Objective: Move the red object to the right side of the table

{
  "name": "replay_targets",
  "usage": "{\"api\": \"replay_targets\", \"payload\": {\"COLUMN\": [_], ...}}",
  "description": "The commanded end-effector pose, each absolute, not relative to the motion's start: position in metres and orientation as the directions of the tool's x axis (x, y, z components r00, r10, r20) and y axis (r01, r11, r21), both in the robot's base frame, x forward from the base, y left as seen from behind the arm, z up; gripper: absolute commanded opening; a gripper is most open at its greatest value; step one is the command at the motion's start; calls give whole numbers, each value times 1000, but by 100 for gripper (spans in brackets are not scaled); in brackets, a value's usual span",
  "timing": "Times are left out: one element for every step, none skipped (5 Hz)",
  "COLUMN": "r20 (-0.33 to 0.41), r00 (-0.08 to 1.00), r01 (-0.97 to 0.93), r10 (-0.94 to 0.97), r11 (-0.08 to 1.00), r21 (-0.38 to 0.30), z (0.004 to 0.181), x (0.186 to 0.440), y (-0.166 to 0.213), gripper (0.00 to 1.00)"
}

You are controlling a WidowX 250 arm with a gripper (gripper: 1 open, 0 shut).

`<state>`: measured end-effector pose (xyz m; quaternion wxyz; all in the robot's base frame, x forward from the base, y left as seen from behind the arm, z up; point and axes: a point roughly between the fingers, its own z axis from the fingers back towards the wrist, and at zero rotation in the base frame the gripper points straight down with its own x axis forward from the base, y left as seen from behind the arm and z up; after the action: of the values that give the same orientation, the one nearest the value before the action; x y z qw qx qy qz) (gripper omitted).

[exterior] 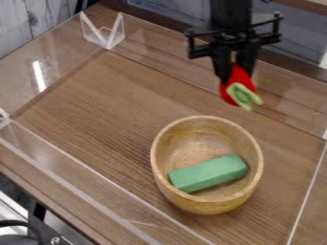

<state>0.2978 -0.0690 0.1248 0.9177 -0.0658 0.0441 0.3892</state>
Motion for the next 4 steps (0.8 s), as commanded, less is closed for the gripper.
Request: {"api": "replay_targets", "payload": {"r20": [-80, -56, -37, -22], "r00": [658, 635, 582, 547], "r01": [-752, -769, -806, -828], "r10": [749, 771, 812, 837], "r11": [647, 624, 571, 537], "r21": [-130, -140, -154, -161], "z": [126, 113, 104, 93], "x": [316, 332, 350, 365], "y": [-65, -51, -29, -12], "gripper": [0, 0, 0, 0]}}
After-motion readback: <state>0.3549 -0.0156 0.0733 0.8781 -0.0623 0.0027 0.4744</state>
